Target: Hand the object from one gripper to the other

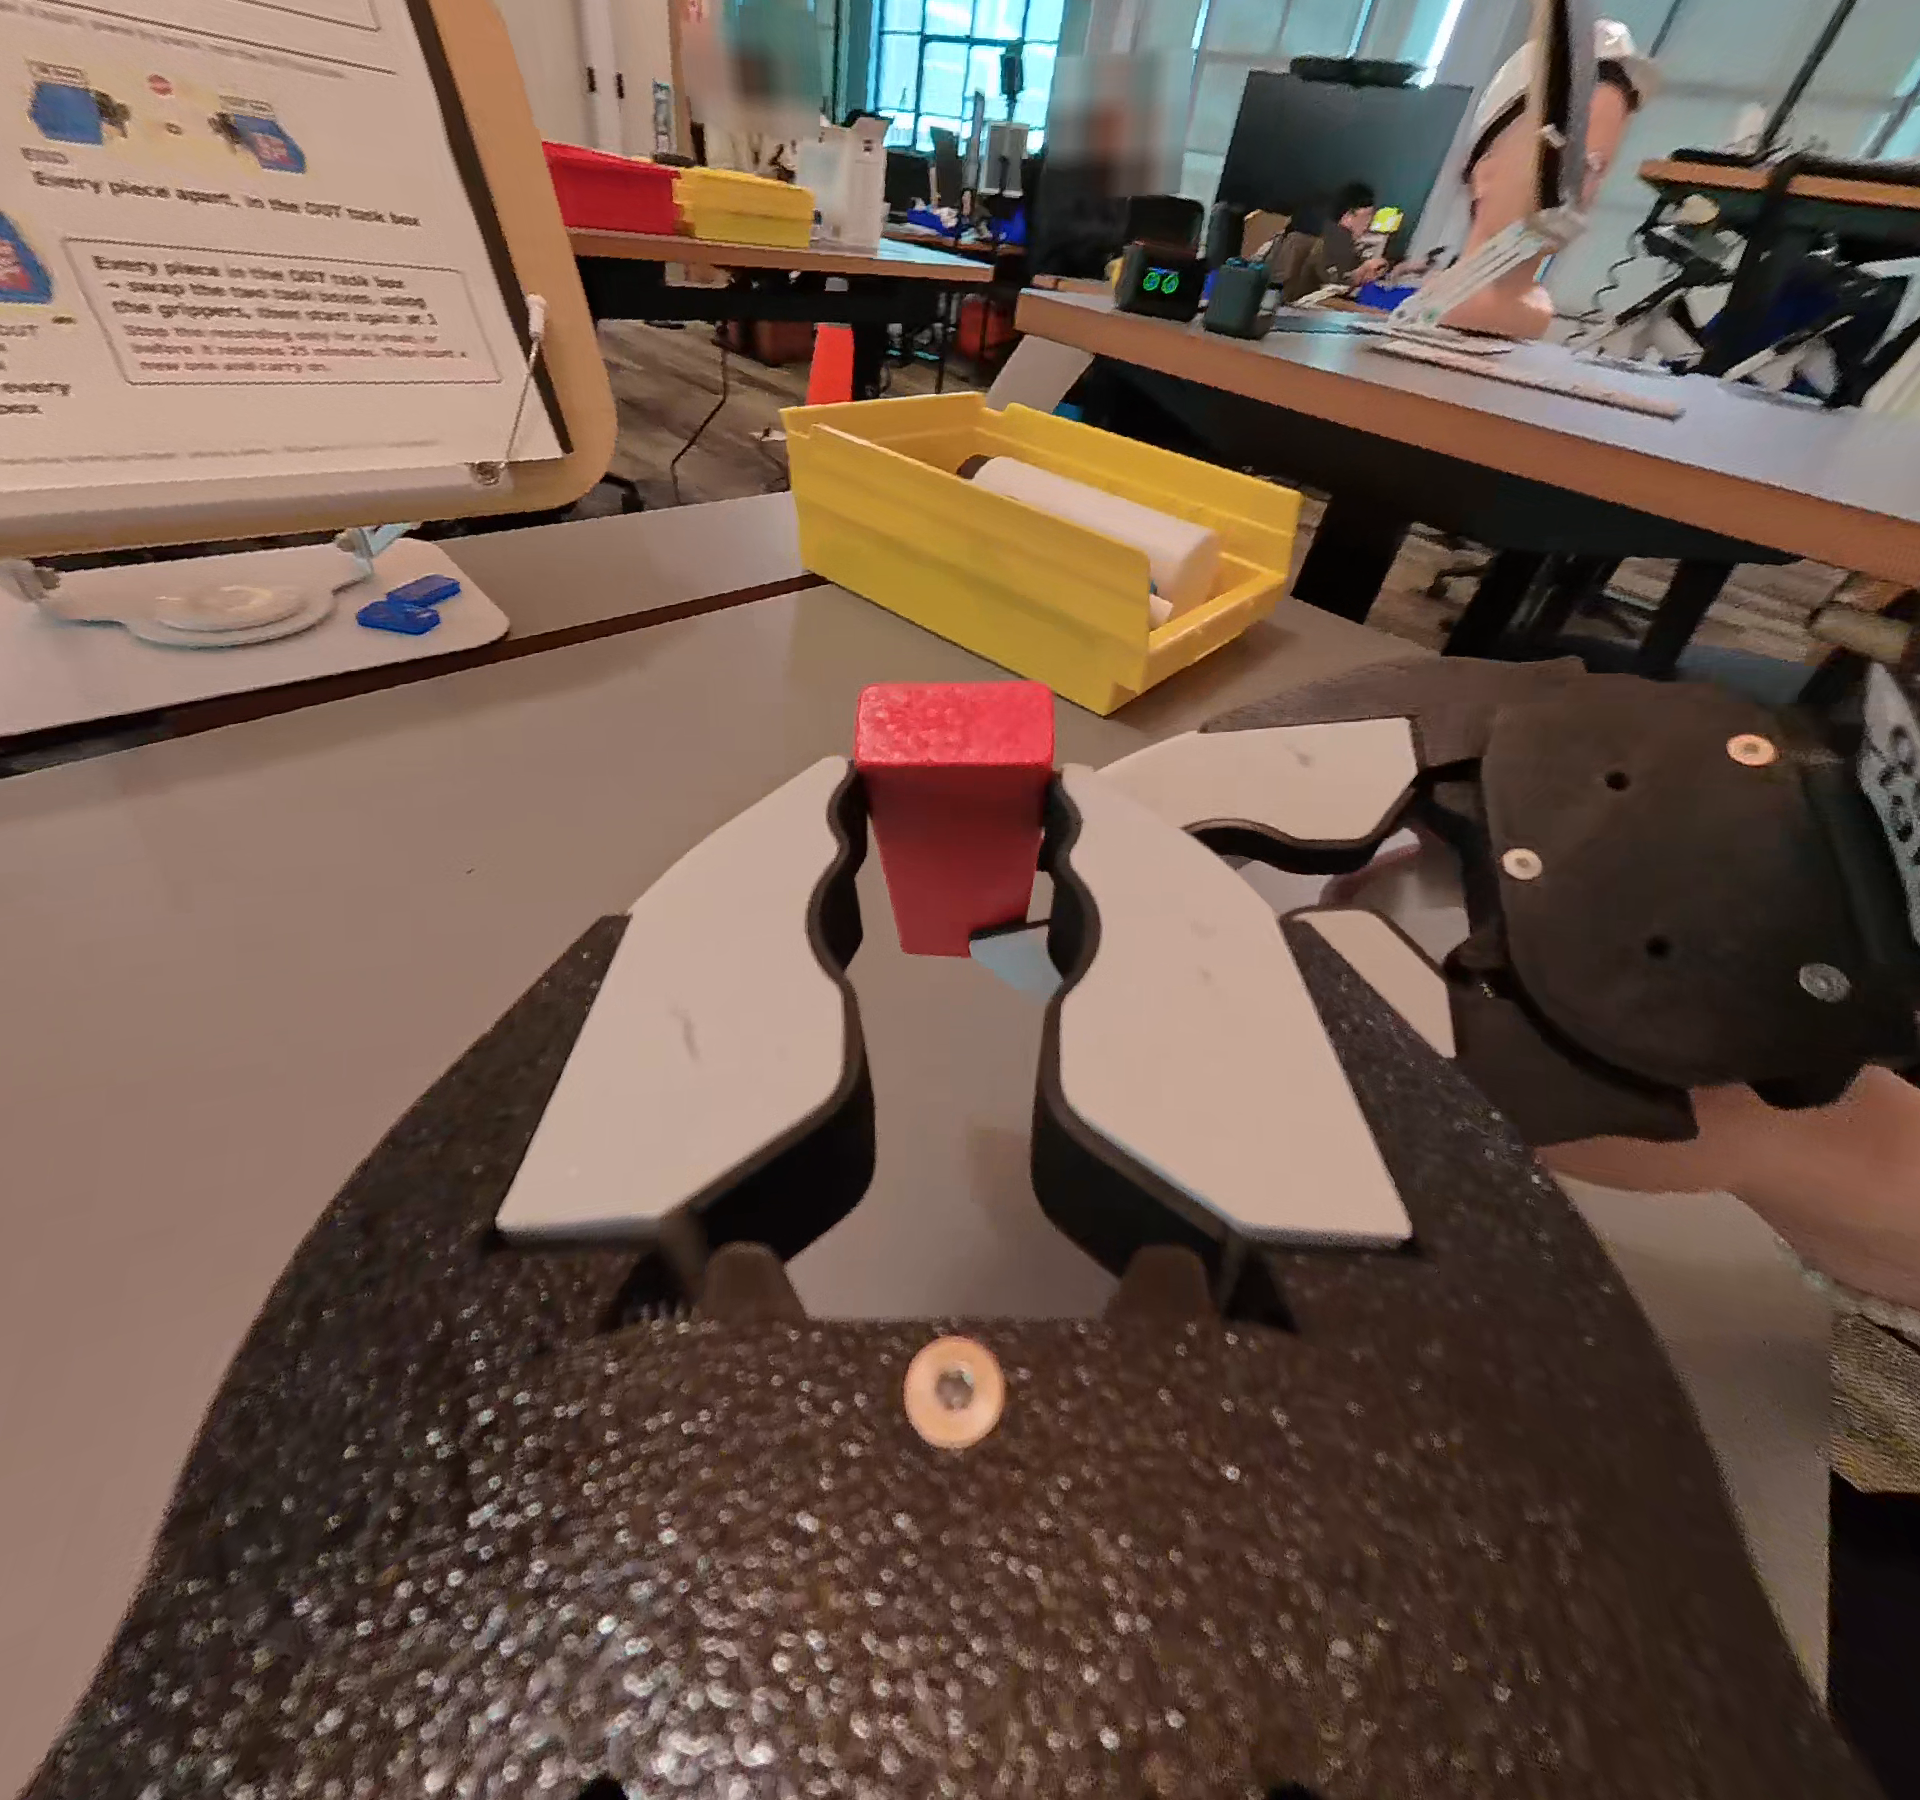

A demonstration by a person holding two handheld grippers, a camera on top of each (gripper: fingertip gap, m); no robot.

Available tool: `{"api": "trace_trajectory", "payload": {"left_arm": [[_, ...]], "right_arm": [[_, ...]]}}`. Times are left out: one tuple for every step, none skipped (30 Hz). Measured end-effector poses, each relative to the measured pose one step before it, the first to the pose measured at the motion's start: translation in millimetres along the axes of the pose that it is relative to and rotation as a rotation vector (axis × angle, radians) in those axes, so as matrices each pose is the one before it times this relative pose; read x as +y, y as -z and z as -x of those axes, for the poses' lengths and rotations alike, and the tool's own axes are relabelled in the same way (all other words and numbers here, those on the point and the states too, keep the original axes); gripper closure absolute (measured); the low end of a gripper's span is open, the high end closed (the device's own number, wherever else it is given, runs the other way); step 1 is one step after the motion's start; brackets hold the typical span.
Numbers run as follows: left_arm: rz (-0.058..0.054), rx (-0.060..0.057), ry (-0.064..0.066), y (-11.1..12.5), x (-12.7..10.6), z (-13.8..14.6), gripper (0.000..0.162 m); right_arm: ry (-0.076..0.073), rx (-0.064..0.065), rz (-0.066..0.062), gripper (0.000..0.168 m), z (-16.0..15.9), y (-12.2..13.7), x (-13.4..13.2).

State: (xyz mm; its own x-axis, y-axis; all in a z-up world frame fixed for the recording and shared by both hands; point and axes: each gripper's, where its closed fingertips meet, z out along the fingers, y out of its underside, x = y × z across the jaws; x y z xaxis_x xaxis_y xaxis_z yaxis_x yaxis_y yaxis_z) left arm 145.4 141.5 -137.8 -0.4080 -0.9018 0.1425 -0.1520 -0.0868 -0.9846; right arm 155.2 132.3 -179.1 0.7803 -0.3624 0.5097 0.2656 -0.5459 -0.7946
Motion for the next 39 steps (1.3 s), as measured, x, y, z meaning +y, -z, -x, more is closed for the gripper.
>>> {"api": "trace_trajectory", "payload": {"left_arm": [[-0.0070, 0.0244, 0.0063, -0.02, -0.45, 0.43, 0.130], [-0.0058, 0.0322, 0.0103, 0.15, -0.91, 0.22, 0.130], [-0.0105, 0.0391, 0.0087, 0.94, -1.92, 0.01, 0.130], [-0.0238, 0.0528, 0.0039, 1.93, -4.12, -1.48, 0.130], [-0.0306, 0.0779, -0.0001, 2.62, -5.54, -4.48, 0.130], [-0.0292, 0.1022, -0.0011, 3.18, -5.45, -8.02, 0.130], [-0.0279, 0.1166, -0.0042, 4.24, -5.19, -10.83, 0.130], [-0.0316, 0.0969, -0.0115, 4.72, -5.31, -9.81, 0.130], [-0.0250, 0.0783, -0.0180, 4.87, -3.68, -8.13, 0.130], [-0.0086, 0.0715, -0.0105, 4.57, -1.22, -7.40, 0.130], [-0.0023, 0.0557, -0.0058, 4.16, 0.02, -5.98, 0.130], [0.0024, 0.0503, -0.0059, 3.57, 1.24, -5.59, 0.130], [0.0081, 0.0376, 0.0000, 2.87, 2.18, -4.18, 0.130], [0.0132, 0.0190, 0.0033, 1.99, 2.98, -1.66, 0.130], [0.0144, 0.0152, -0.0001, 1.31, 3.11, -1.27, 0.130], [0.0068, 0.0081, -0.0044, 0.75, 2.16, -0.78, 0.130], [0.0007, 0.0032, -0.0019, 0.24, 1.18, -0.24, 0.130], [0.0041, 0.0058, 0.0052, -0.33, 1.54, -0.49, 0.130], [0.0082, -0.0031, 0.0068, -0.71, 1.66, 0.79, 0.130], [0.0093, -0.0185, 0.0037, -1.02, 1.75, 2.90, 0.130], [0.0099, -0.0173, 0.0016, -0.93, 1.59, 2.87, 0.130], [0.0041, -0.0095, -0.0027, -0.48, 0.65, 1.27, 0.130], [-0.0046, -0.0170, -0.0073, -0.17, -0.98, 1.82, 0.130], [-0.0047, -0.0227, -0.0040, -0.23, -1.31, 2.72, 0.130], [0.0036, -0.0128, -0.0008, -0.50, -0.44, 1.65, 0.130], [0.0070, -0.0017, -0.0041, -0.52, 0.18, -0.21, 0.130], [0.0041, -0.0076, -0.0055, -0.07, -0.48, 0.27, 0.130], [0.0009, -0.0256, 0.0043, 0.41, -1.42, 3.04, 0.130], [0.0019, -0.0378, 0.0155, 0.73, -1.56, 5.02, 0.130], [0.0019, -0.0464, 0.0180, 0.37, -1.55, 6.23, 0.129], [-0.0036, -0.0499, 0.0179, 0.14, -2.17, 6.33, 0.124], [0.0028, -0.0432, 0.0224, -0.73, -1.34, 5.19, 0.116], [0.0218, -0.0352, 0.0272, -1.82, 0.92, 3.74, 0.113], [0.0347, -0.0385, 0.0310, -2.76, 2.81, 3.70, 0.112], [0.0359, -0.0467, 0.0367, -3.21, 3.36, 4.35, 0.112], [0.0315, -0.0423, 0.0399, -3.35, 3.40, 3.51, 0.112], [0.0300, -0.0353, 0.0409, -3.13, 4.07, 2.55, 0.114], [0.0304, -0.0272, 0.0344, -2.78, 4.45, 1.81, 0.116], [0.0286, -0.0188, 0.0227, -2.30, 4.65, 0.92, 0.119]], "right_arm": [[-0.0131, -0.0231, -0.0182, 0.152, 1.42, -0.07, -0.93], [-0.0183, -0.0336, -0.0223, 0.152, 1.03, 0.56, -1.05], [-0.0243, -0.0472, -0.0312, 0.152, 1.31, 1.43, -2.41], [-0.0434, -0.0642, -0.0411, 0.143, 2.18, 2.50, -3.81], [-0.0688, -0.0697, -0.0412, 0.127, 2.00, 2.89, -4.36], [-0.0785, -0.0774, -0.0338, 0.117, 2.58, 3.59, -3.90], [-0.0802, -0.0862, -0.0361, 0.112, 4.08, 4.16, -4.38], [-0.0769, -0.0962, -0.0428, 0.107, 6.40, 4.61, -5.32], [-0.0772, -0.0879, -0.0372, 0.108, 6.60, 4.33, -4.34], [-0.0710, -0.0810, -0.0224, 0.110, 6.95, 3.15, -2.22], [-0.0573, -0.0962, -0.0092, 0.111, 10.49, 1.90, -0.35], [-0.0440, -0.0842, -0.0043, 0.116, 10.03, 0.42, 0.39], [-0.0282, -0.0557, -0.0007, 0.118, 7.15, -1.10, 1.20], [-0.0120, -0.0437, 0.0015, 0.117, 6.41, -2.30, 1.50], [0.0036, -0.0298, 0.0077, 0.119, 5.32, -3.06, 1.91], [0.0107, -0.0066, 0.0157, 0.122, 2.36, -3.46, 2.79], [0.0162, 0.0089, 0.0259, 0.120, 0.22, -3.38, 3.93], [0.0239, 0.0190, 0.0296, 0.122, -1.47, -2.47, 4.30], [0.0274, 0.0384, 0.0264, 0.129, -4.66, -1.42, 3.74], [0.0311, 0.0526, 0.0173, 0.134, -6.88, -0.79, 2.60], [0.0408, 0.0412, 0.0141, 0.135, -5.13, -0.44, 1.94], [0.0359, 0.0187, 0.0115, 0.136, -1.70, -0.11, 1.15], [0.0245, 0.0232, -0.0001, 0.136, -2.38, 0.13, -0.97], [0.0218, 0.0380, -0.0110, 0.135, -4.21, 0.50, -2.22], [0.0193, 0.0251, -0.0012, 0.135, -2.57, 0.00, -0.65], [0.0172, 0.0019, 0.0123, 0.136, 0.31, -0.44, 1.05], [0.0118, 0.0040, 0.0110, 0.136, -0.25, -0.33, 0.14], [0.0149, 0.0238, -0.0013, 0.136, -2.69, 0.43, -1.80], [0.0214, 0.0438, -0.0085, 0.136, -5.44, 1.05, -2.75], [0.0225, 0.0519, -0.0020, 0.136, -7.01, 1.10, -1.79], [0.0245, 0.0697, 0.0041, 0.136, -9.23, 1.19, -0.50], [0.0351, 0.0833, 0.0030, 0.136, -10.43, 1.45, -0.20], [0.0393, 0.0757, 0.0076, 0.136, -9.15, 0.85, 0.75], [0.0378, 0.0664, 0.0099, 0.136, -7.45, -0.02, 1.32], [0.0318, 0.0600, 0.0022, 0.136, -5.79, -0.54, 0.62], [0.0303, 0.0414, 0.0019, 0.136, -2.80, -1.18, 0.73], [0.0374, 0.0275, 0.0073, 0.136, -0.43, -1.66, 1.56], [0.0425, 0.0158, 0.0179, 0.136, 1.54, -2.07, 3.02], [0.0416, 0.0118, 0.0122, 0.136, 2.40, -1.88, 1.86]]}}
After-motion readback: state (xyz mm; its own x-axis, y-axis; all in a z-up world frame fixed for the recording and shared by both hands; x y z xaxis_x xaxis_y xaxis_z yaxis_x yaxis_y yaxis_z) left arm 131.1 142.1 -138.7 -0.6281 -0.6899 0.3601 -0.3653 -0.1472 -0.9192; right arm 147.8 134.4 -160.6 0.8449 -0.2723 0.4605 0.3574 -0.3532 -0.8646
